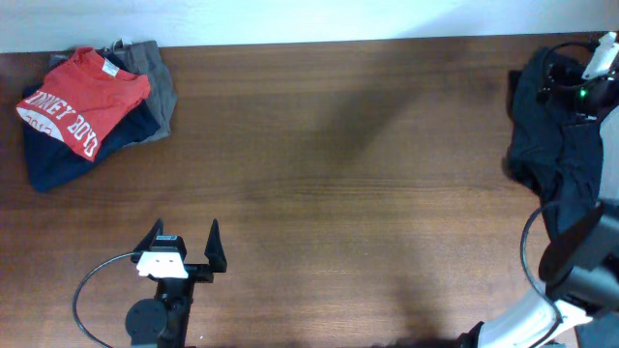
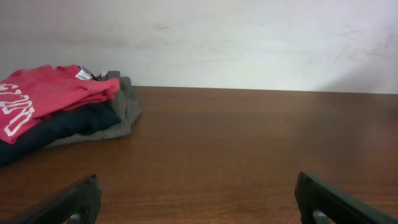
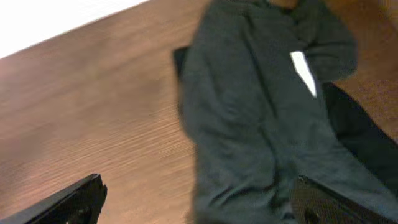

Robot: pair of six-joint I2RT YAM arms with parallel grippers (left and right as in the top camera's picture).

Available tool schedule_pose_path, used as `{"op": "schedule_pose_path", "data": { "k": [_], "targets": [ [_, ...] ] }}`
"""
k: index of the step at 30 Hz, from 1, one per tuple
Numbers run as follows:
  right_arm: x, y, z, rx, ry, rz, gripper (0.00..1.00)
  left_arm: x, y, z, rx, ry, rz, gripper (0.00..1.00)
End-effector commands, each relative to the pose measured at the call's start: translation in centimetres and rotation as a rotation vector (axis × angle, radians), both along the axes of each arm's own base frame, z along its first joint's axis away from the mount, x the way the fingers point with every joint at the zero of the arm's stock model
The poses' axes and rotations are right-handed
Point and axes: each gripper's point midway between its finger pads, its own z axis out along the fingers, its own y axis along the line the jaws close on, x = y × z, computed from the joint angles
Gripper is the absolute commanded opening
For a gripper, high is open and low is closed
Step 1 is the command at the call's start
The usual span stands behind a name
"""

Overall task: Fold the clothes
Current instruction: 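Reach the right gripper to the dark shirt pile and grasp it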

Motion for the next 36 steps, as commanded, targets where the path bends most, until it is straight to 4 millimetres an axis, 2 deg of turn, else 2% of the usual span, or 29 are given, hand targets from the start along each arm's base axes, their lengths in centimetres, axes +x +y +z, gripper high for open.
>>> {"op": "schedule_pose_path", "data": {
  "k": [1,4,8,12,15,18,22,36],
  "targets": [
    [0.8,-2.3,-3.4,-0.026,0.052,-0.039,0.99,0.0,0.2,-0.2,-0.002,0.001,0.011,0.99],
    [1.9,-1.9,-6.0,-0.017,0.073,-0.02,0.99,0.0,0.2,-0.2,-0.002,0.001,0.011,0.99],
    [3.4,-0.6,-8.1,-0.087,0.112,0.072,0.99,0.0,0.2,-0.2,-0.002,0.001,0.011,0.99],
    [4.8,-0.2,-9.4,-0.187,0.14,0.071,1.0,0.0,0.2,-0.2,-0.002,0.001,0.011,0.99],
    [5.6,0.5,-10.4,-0.237,0.161,0.099,0.95,0.0,0.2,-0.2,-0.002,0.001,0.011,0.99],
    [5.7,0.6,-11.9,-0.267,0.196,0.087,0.93,0.0,0.2,-0.2,-0.002,0.001,0.011,0.99],
    [5.1,-0.6,-13.2,-0.325,0.255,0.04,0.84,0.0,0.2,-0.2,-0.002,0.002,0.011,0.99],
    [4.8,0.3,-15.9,-0.301,0.299,0.066,0.8,0.0,0.2,-0.2,-0.001,0.001,0.011,0.99]
  ]
}}
